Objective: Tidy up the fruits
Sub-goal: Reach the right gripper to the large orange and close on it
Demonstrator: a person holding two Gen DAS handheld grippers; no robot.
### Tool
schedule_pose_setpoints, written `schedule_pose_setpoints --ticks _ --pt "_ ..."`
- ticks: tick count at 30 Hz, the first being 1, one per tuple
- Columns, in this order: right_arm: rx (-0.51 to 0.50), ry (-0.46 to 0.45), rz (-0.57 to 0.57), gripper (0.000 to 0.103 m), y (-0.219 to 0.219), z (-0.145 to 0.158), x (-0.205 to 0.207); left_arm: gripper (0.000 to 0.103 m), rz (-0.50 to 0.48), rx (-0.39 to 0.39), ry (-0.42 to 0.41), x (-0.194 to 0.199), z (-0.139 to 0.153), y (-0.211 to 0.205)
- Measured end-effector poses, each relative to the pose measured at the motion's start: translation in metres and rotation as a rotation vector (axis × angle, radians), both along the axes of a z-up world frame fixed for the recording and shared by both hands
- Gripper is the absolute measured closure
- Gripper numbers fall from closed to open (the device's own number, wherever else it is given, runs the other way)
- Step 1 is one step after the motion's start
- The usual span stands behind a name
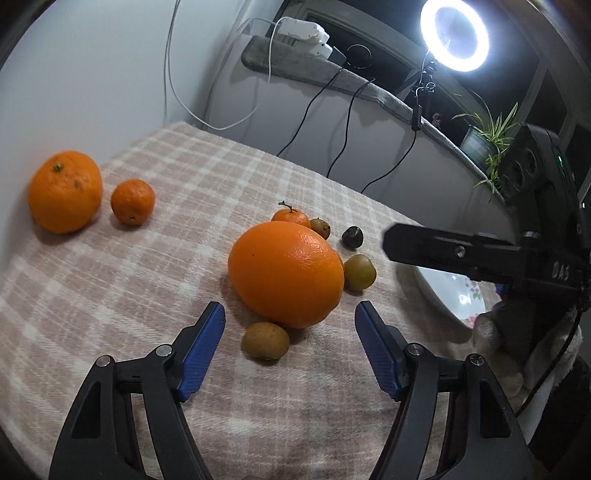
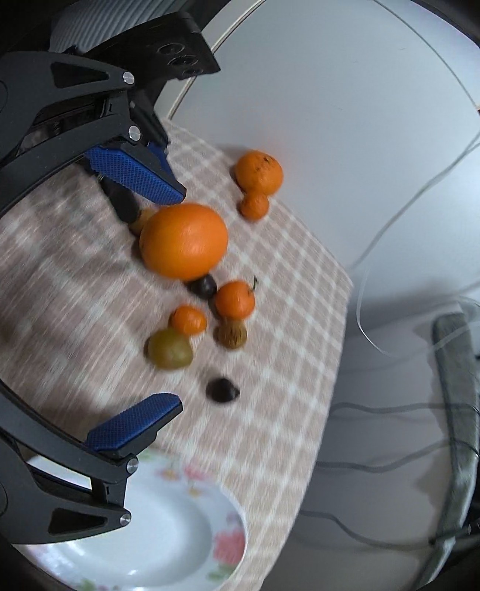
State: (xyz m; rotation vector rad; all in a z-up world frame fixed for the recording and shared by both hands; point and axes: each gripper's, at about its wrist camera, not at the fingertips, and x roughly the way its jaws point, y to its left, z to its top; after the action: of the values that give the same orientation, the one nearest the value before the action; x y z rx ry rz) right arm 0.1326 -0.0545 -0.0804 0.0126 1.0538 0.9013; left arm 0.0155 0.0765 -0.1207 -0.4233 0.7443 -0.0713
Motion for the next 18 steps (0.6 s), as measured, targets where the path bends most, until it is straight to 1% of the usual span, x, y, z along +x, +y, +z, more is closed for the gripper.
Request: schedule_pose_setpoints --ticks 4,5,11,12,18 --pt "0.006 0.054 0.062 0.0 0.018 -0.008 0.005 0.031 -0.006 -0.001 -0.002 0.003 0.001 -0.001" --pt "0.006 0.063 0.075 0.004 0.023 -0.01 0.006 0.031 -0.004 -0.003 -0.003 0.004 0.001 -0.001" --pt "0.005 0.124 0.127 0.016 0.041 -0.026 0.011 0.032 0.001 -0.009 0.003 0.008 -0.001 0.001" --pt "0.01 0.138 0.132 0.017 0.044 -0.028 0.012 0.034 0.003 -0.011 0.006 0.008 -0.001 0.002" --pt "0.004 0.165 0.157 0.025 0.048 -0.036 0.014 0.034 0.012 -0.021 0.023 0.014 -0.005 0.005"
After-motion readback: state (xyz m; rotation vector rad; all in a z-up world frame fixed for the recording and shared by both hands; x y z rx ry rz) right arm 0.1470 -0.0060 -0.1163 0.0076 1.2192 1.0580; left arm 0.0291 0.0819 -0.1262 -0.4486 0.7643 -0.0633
